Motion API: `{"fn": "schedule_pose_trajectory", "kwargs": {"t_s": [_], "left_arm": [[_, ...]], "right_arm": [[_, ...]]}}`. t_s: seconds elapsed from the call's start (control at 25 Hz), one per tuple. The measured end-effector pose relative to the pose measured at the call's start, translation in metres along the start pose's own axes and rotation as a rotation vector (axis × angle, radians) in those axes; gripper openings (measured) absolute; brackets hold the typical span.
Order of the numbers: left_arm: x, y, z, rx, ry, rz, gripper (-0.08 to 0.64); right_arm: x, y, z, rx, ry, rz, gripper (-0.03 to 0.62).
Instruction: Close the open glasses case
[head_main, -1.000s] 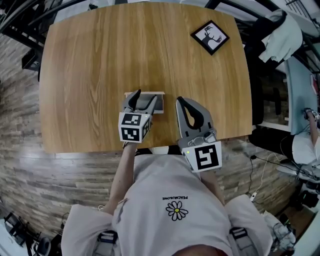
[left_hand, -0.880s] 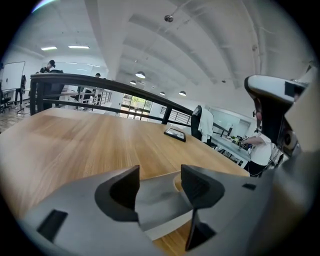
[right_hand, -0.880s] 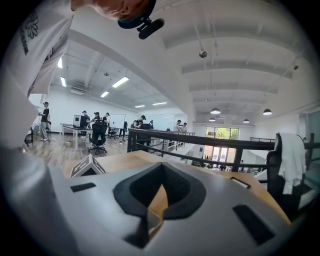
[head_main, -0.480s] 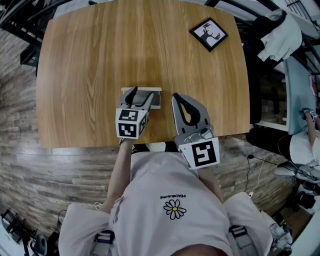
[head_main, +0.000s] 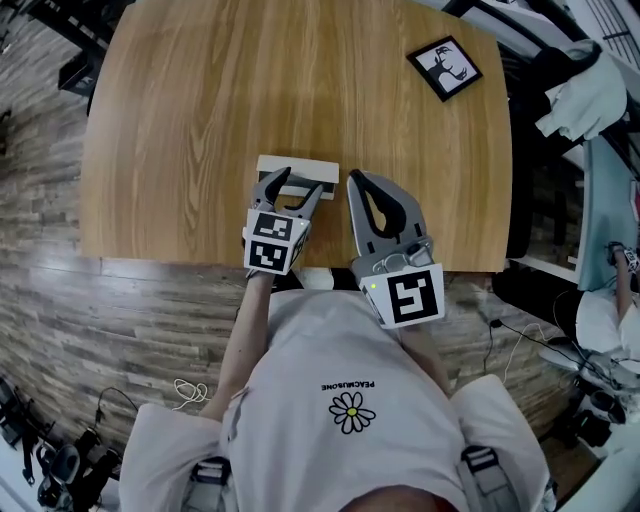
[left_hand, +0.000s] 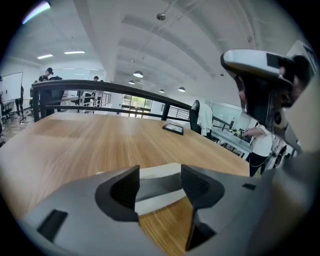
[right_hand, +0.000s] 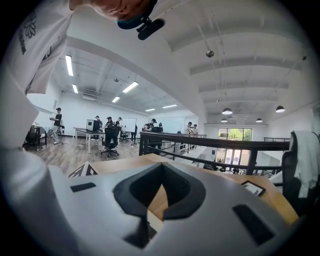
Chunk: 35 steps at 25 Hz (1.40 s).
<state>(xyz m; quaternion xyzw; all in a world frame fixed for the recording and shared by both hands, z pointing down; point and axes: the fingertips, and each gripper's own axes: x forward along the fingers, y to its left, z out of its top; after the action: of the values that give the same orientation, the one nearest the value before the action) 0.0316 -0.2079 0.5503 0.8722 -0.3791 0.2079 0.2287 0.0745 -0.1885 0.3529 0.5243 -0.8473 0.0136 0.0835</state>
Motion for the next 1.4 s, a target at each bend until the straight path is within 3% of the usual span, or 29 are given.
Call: {"fn": "schedule_pose_trajectory", "kwargs": {"t_s": [0.32,0.48,0.84,0.96,1.16,1.28,1.4], "left_arm": [[-0.006,-0.004,-0.030,-0.033,0.046,0.028,0.261],[0.000,-0.004,-0.043,-0.061,0.064,0.031,0.261],[0.000,-0.002,-0.036,-0.075,0.045,0.050,0.261],[-0.007,-0.001,-0.005,-0.075,-0.036,0.047,0.255],[-0.043,0.001,0.102,0.021,-0.284,0.075,0.208],[-0.079,0.006,0.160,0.071,-0.427,0.130,0.122],[-0.103,0.016,0.189,0.069,-0.465,0.186,0.027]], "right_arm": [[0.006,0.014,0.007,-0.051,-0.031,0.077,0.008],[0.007,0.020,0.007,-0.025,-0.021,0.100,0.008],[0.010,0.024,0.007,-0.017,-0.016,0.120,0.008],[0.012,0.018,0.009,-0.042,-0.030,0.106,0.008],[0.016,0.008,0.017,-0.052,-0.067,0.067,0.008],[0.019,0.001,0.024,-0.040,-0.093,0.039,0.008],[0.022,-0.005,0.030,-0.017,-0.113,0.015,0.007]]}}
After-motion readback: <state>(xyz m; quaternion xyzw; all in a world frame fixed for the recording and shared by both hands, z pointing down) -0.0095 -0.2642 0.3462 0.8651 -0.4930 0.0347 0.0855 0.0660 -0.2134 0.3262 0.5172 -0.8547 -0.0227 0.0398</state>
